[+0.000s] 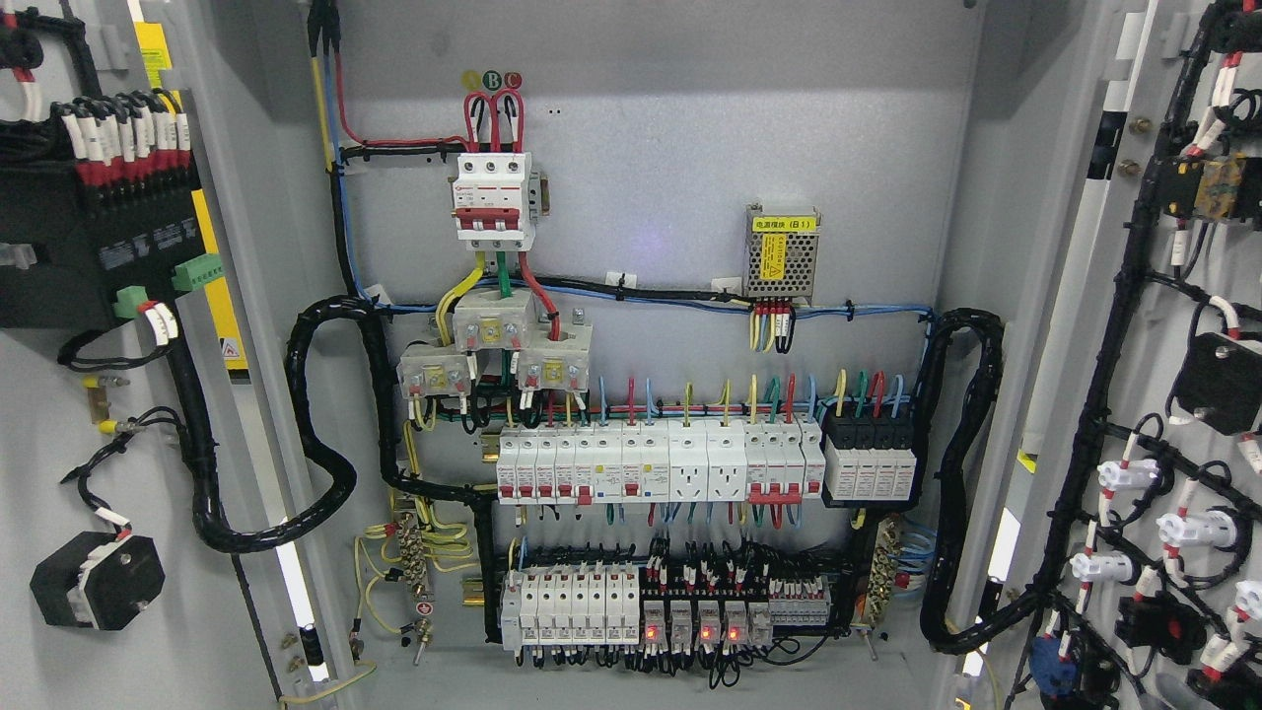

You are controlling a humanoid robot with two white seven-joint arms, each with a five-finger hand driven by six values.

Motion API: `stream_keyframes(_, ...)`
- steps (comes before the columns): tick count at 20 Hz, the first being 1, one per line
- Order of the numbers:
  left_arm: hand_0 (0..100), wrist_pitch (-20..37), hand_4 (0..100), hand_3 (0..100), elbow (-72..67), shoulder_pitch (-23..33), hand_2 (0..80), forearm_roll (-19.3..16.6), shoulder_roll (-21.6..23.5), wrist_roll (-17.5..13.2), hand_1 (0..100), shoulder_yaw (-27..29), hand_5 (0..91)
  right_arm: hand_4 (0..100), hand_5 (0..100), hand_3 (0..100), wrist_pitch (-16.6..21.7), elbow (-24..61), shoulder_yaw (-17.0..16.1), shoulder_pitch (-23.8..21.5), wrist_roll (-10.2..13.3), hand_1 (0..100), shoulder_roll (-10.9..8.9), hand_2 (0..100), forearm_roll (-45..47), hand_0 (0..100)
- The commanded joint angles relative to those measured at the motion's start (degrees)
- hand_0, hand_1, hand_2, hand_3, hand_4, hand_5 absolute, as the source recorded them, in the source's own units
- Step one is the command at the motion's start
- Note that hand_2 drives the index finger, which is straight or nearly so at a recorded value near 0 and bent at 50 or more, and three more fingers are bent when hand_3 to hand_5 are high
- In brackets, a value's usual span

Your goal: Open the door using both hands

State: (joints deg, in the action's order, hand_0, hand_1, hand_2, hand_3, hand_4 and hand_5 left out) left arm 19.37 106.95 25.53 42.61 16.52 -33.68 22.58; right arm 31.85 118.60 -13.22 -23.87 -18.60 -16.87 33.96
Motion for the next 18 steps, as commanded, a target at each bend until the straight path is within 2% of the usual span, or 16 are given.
stream_keyframes(1,12,-0.2,0,0,-8.3,-1.7,0.0,6.2,7.0,-1.3,56,3.6,0.0,0,0,0,0.0,-1.2,-4.0,-0.8,0.0,50,-0.09,4,2.3,0)
stream_keyframes(7,12,-0.2,0,0,-12.4,-2.2,0.0,7.7,9.9,-2.7,56,6.3,0.0,0,0,0,0.0,-1.6,-5.4,-1.9,-0.1,50,-0.35,4,5.9,0)
stream_keyframes(11,12,-0.6,0,0,-14.9,-2.7,0.0,10.7,11.9,-2.7,56,6.5,0.0,0,0,0,0.0,-1.6,-5.5,-2.4,-0.1,50,-0.35,4,5.9,0)
stream_keyframes(15,12,-5.3,0,0,-17.6,-6.0,0.0,10.7,12.3,-3.2,56,6.5,0.0,0,0,0,0.0,-1.7,-6.1,-2.6,-0.1,50,-0.35,4,6.2,0)
stream_keyframes(18,12,-6.4,0,0,-20.0,-8.3,0.0,10.7,12.5,-5.2,56,6.4,0.0,0,0,0,0.1,-1.6,-6.5,-2.9,-0.1,50,-0.35,4,6.3,0)
